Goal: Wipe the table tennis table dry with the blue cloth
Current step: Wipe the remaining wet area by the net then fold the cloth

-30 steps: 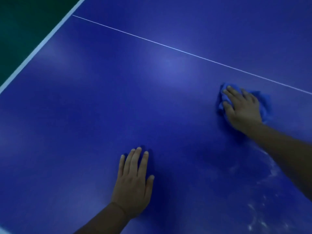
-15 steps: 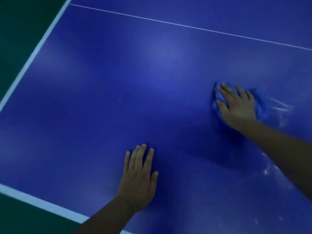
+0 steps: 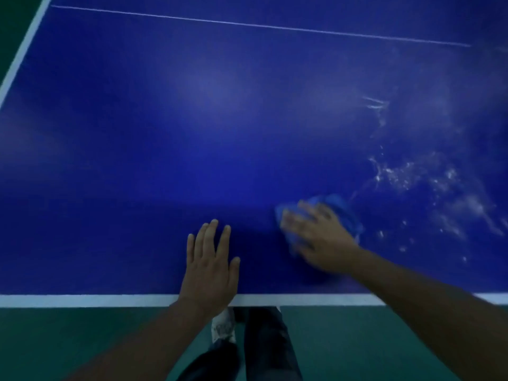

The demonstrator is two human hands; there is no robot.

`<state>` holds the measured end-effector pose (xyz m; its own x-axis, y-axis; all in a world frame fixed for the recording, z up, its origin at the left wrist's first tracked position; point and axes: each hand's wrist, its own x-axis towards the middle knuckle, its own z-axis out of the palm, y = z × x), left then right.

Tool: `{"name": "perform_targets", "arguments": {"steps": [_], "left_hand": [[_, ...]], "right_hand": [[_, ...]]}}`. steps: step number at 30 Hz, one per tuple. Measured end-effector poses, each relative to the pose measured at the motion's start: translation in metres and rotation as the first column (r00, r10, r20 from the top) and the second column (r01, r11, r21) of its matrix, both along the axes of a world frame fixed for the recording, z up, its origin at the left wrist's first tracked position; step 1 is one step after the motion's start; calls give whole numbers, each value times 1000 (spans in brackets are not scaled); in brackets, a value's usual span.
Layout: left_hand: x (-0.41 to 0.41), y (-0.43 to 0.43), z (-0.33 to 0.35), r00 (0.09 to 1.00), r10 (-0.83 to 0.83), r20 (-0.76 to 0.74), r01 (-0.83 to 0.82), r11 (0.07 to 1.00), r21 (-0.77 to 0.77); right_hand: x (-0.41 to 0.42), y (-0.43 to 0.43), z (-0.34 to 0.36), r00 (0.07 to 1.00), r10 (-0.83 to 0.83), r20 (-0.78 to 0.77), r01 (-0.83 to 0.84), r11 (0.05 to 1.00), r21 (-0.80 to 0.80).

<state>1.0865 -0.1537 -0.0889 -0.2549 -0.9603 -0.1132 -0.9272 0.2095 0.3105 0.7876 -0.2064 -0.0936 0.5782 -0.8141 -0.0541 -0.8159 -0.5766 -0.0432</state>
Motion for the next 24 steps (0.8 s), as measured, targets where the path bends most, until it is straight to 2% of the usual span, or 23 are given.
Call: {"name": "perform_targets", "arguments": {"steps": [1, 2, 3, 4, 5, 7, 8, 10, 11, 12, 14, 15, 16, 17, 18, 19, 20, 21, 23, 24], "left_hand": [[0, 5, 0, 1000, -7, -5, 7, 1000, 1], [1, 11, 0, 1000, -8, -14, 8, 1000, 5], [0, 17, 0, 1000, -12, -22, 12, 1000, 8], [0, 21, -1, 999, -18, -27, 19, 1000, 8], [-3, 24, -1, 999, -38, -31, 39, 999, 8], [-6, 27, -2, 998, -65, -27, 65, 998, 20], [-9, 28, -2, 997, -75, -31, 76, 997, 26], [-17, 29, -1, 992, -115, -43, 116, 993, 26], [-20, 30, -1, 988, -147, -43, 148, 989, 22], [-23, 30, 0, 983, -181, -39, 182, 983, 17], [-31, 30, 1, 972, -231, -33, 232, 973, 19], [-35, 30, 2, 969, -246, -28, 247, 969, 32], [-39, 30, 2, 967, -253, -20, 254, 966, 40], [-42, 30, 2, 966, -258, -16, 258, 965, 41], [-47, 29, 2, 963, -268, -16, 269, 962, 44], [-51, 28, 2, 959, -282, -15, 282, 958, 53], [-56, 27, 2, 954, -298, -10, 298, 953, 60], [-59, 26, 2, 950, -312, 4, 312, 948, 64], [-66, 24, 2, 943, -332, 32, 330, 942, 62], [-70, 23, 2, 941, -336, 35, 334, 941, 59]], "right_hand": [[1, -17, 2, 963, -265, 42, 266, 964, -4], [9, -30, 6, 860, -503, 84, 504, 864, 12], [25, -30, 6, 759, -641, 110, 643, 766, 25], [49, -21, 4, 706, -696, 129, 700, 714, 20], [74, -2, 2, 720, -683, 123, 687, 727, 16], [109, 53, -1, 846, -525, 96, 526, 850, 19], [108, 80, -1, 879, -466, 103, 465, 885, 40], [67, 109, -1, 862, -493, 113, 491, 870, 50], [35, 113, 1, 799, -594, 91, 593, 804, 37], [-1, 116, 2, 678, -731, 75, 731, 682, 34], [-77, 121, 12, 288, -956, 54, 957, 289, 7], [-107, 128, 21, 107, -994, 35, 994, 108, 29], [-126, 134, 31, -18, -999, 41, 999, -16, 50], [-131, 136, 39, -95, -994, 57, 994, -91, 68], [-128, 136, 41, -116, -988, 100, 992, -110, 60], [-113, 131, 41, -86, -985, 153, 995, -79, 54], [-91, 126, 38, 4, -984, 178, 998, 15, 62], [-61, 120, 32, 163, -973, 166, 983, 175, 63], [10, 115, 17, 555, -826, 99, 826, 561, 50], [38, 116, 12, 685, -727, 52, 724, 687, 56]]}}
